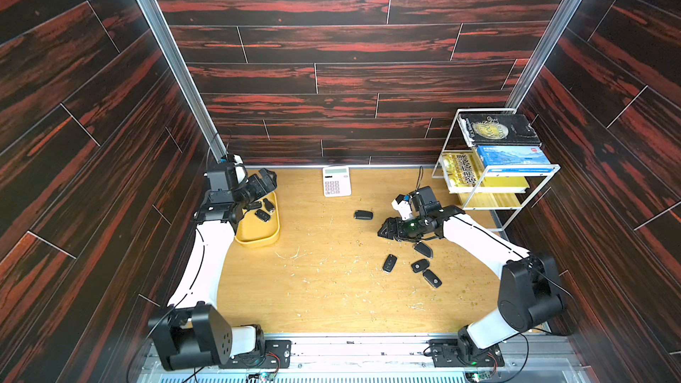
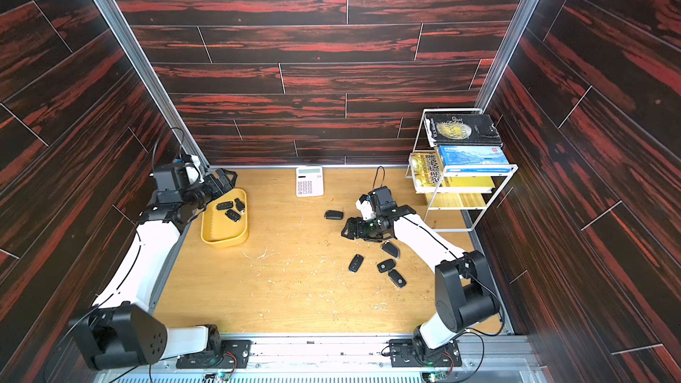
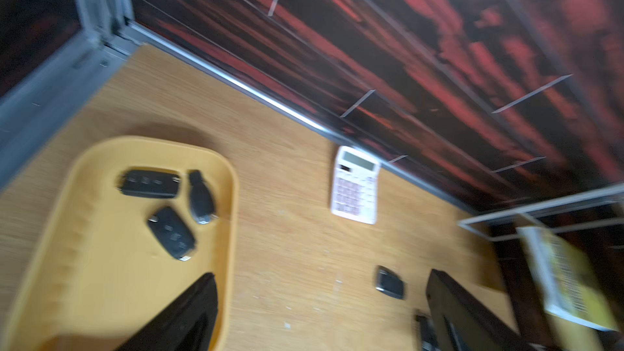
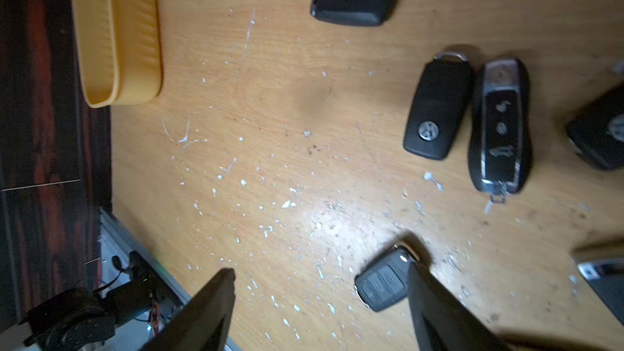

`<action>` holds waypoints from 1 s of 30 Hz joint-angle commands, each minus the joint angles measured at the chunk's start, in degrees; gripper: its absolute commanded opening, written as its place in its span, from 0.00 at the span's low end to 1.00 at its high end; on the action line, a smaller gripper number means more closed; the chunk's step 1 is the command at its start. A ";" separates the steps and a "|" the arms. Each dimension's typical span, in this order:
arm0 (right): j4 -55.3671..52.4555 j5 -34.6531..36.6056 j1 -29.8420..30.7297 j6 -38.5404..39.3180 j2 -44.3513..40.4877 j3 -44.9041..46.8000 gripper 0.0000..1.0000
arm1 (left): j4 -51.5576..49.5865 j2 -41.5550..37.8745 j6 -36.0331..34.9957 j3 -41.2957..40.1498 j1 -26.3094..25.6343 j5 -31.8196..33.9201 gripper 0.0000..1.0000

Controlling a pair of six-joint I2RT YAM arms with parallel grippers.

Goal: Place the car key into the storage box
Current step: Place the car key in the storage box, then pick up the car key from the center of the board.

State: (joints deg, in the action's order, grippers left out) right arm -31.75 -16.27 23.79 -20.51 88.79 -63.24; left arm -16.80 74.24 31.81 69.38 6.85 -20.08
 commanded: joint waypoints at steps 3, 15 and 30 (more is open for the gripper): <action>-4.05 7.29 3.66 -4.03 -1.97 6.48 0.82 | -0.59 -5.11 5.64 -5.45 -1.59 -9.31 1.00; 1.66 20.15 16.77 -27.47 4.03 8.38 0.80 | 1.22 -19.26 4.13 -15.65 -5.41 -11.81 1.00; -6.42 29.99 20.42 -36.87 11.99 1.32 0.78 | 5.38 -19.37 7.65 -19.00 -6.85 -14.95 1.00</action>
State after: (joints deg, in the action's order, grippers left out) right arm -34.70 10.98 44.03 -55.44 99.26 -60.75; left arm -13.61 55.18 39.18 51.37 0.30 -34.06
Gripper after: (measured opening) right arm 0.784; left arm 0.999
